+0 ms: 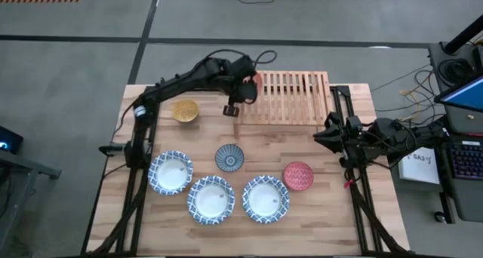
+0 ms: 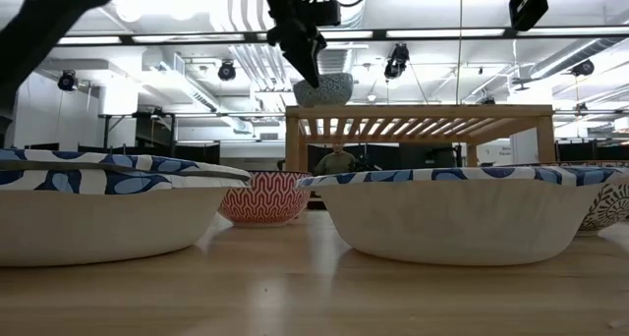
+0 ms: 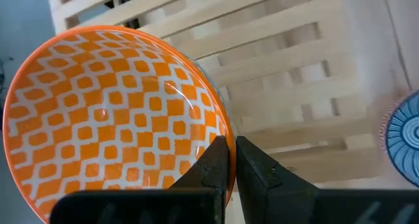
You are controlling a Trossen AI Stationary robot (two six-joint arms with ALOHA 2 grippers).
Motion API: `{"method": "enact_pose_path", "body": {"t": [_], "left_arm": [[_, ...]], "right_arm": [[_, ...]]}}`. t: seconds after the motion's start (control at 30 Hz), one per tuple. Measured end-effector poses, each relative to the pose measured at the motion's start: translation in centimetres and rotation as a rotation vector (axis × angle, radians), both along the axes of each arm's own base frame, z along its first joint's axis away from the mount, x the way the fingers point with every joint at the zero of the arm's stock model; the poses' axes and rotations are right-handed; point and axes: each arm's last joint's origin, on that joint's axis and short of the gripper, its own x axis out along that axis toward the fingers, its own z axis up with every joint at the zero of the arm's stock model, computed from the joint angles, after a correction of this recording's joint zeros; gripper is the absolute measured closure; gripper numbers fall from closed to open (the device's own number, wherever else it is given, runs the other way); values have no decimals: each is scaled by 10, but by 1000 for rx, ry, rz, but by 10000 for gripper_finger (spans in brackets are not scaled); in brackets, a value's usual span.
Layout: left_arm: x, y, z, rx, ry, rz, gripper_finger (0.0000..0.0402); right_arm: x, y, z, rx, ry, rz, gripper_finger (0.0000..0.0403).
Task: Place and stack bowls onto a shelf
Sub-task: Put the orange patterned bowl on the shelf, then put the white patterned bowl on the shelf
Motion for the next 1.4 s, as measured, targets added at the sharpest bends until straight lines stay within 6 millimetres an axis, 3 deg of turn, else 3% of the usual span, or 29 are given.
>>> {"method": "enact_pose_path", "body": {"t": [0.57, 1.1, 1.4], "left_arm": [[7, 5, -16, -28, 73, -7, 397], [8, 5, -15, -19, 59, -10, 332], [8, 5, -12, -20, 40, 4, 254]], "right_arm": [[0, 0, 0, -15, -1, -3, 349], [0, 0, 0, -18, -1, -4, 349], [0, 0, 0, -18, 1, -4, 349]]}}
